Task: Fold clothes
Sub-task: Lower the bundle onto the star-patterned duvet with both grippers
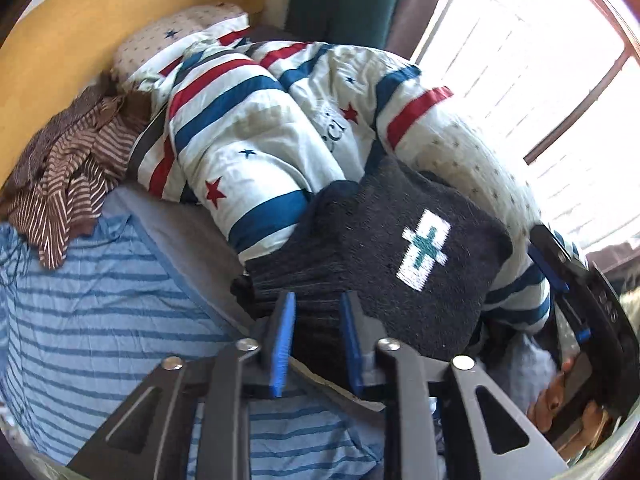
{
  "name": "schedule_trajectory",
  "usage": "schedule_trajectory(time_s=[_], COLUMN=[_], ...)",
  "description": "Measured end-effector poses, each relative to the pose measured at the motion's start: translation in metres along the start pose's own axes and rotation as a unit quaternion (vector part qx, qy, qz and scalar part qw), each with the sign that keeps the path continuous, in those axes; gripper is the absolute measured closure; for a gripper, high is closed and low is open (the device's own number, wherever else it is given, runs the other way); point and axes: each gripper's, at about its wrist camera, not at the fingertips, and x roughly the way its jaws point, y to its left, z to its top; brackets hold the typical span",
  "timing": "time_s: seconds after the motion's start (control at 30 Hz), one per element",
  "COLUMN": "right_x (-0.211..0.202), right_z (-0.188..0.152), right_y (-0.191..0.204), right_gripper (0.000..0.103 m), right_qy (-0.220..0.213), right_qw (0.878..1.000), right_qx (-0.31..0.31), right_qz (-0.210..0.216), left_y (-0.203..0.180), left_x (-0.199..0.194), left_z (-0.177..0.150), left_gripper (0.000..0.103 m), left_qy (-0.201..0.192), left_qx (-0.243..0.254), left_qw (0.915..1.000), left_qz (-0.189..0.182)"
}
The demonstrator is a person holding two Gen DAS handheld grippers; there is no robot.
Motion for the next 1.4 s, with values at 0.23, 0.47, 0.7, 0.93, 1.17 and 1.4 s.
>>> schedule_trajectory(time_s=[0.23, 0.47, 0.7, 0.93, 1.17, 1.4], right_x=[0.103, 0.092, 0.07, 0.05, 0.158, 0.151], right_z=[-0.015, -0.007, 0.009, 0.04, 0.005, -0.005], right_y=[-0.084, -0.06, -0.037, 0.036, 0.016, 0.022], right_gripper=[0.06, 0.058, 0.059, 0.038, 0.045, 0.045], right_qy=[0.149, 0.13, 0.083, 0.043, 0.18, 0.146], right_qw=[0.979, 0.977, 0.982, 0.978, 0.95, 0.95], right_qx=[-0.073, -0.085, -0.066, -0.16, -0.223, -0.23], right_qz=[-0.121, -0.144, -0.153, -0.128, -0.122, -0.149], left_y=[0.029, 0.088, 0.084, 0.041, 0.042, 0.079], left_x=[0.057, 0.049, 0.036, 0.012, 0.08, 0.09], left_z=[-0.013, -0.048, -0.009, 0.019, 0.015, 0.002], left_gripper=[0.089, 0.089, 0.089, 0.089, 0.089, 0.09], left_qy=[0.057, 0.056, 0.035, 0.076, 0.097, 0.094], left_qx=[0.023, -0.016, -0.016, 0.022, -0.019, -0.11], left_qw=[0.9981, 0.9969, 0.9982, 0.9961, 0.995, 0.9861], left_qz=[0.004, -0.052, -0.045, -0.04, -0.013, -0.081])
